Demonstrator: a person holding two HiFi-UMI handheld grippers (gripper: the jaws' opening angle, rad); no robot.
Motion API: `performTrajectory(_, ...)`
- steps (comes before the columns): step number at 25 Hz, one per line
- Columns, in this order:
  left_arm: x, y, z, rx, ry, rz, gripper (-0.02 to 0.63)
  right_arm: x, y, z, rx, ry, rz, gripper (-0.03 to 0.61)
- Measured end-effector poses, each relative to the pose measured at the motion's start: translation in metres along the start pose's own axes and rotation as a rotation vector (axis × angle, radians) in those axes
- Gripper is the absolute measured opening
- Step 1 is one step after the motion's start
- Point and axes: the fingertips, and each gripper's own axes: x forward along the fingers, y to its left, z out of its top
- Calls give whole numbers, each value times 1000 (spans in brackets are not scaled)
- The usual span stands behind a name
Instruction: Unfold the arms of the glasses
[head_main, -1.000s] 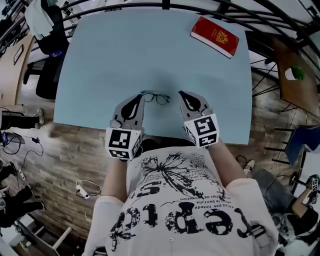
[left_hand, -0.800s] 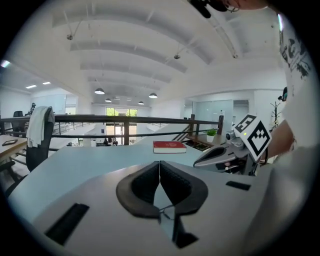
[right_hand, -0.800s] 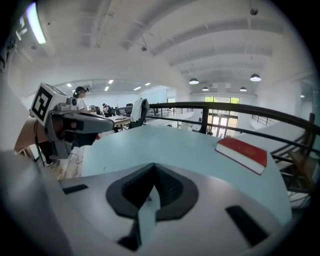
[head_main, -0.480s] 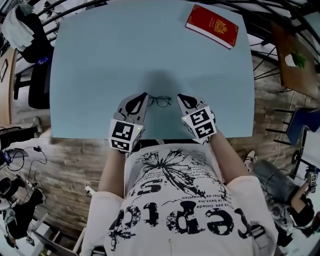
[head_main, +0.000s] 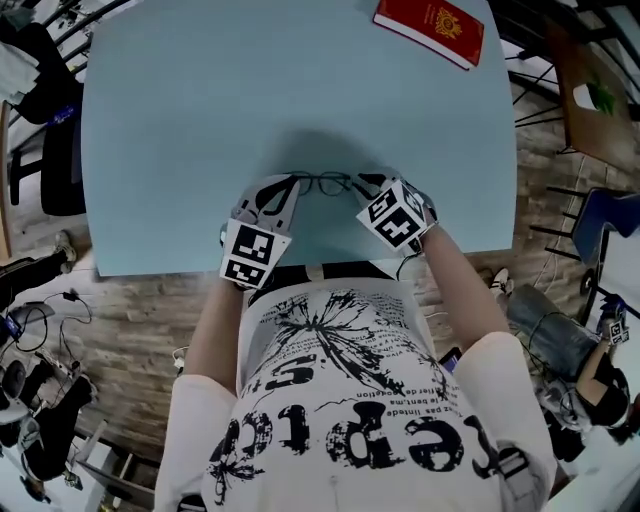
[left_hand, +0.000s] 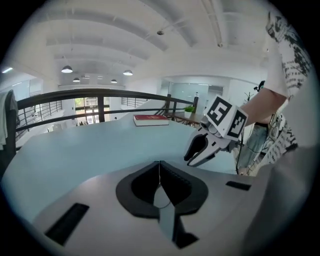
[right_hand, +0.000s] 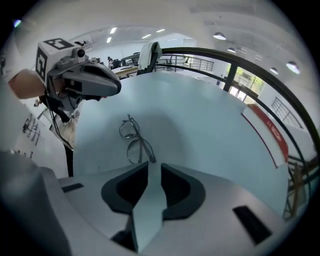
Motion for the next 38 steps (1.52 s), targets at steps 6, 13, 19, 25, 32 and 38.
performTrajectory(6, 7, -2, -15, 44, 48, -39, 18, 14, 4, 0, -260, 87, 21, 100)
performTrajectory(13, 13, 1, -28, 85, 108, -74, 18, 22, 11, 7, -457, 125, 86, 70)
performTrajectory(19, 13, 3, -33, 142, 152, -75, 20, 26, 18, 6, -480, 149, 138, 37)
performTrajectory(25, 24, -10, -38, 336, 271, -180, 92, 24, 22, 9, -474, 135, 169, 35)
performTrajectory(32, 45, -27, -37, 622, 409, -332, 92, 24, 24, 12, -489, 112, 180, 35)
performTrajectory(38, 59, -45, -55, 808, 538, -473, 70, 25, 28, 12, -492, 110, 196, 35)
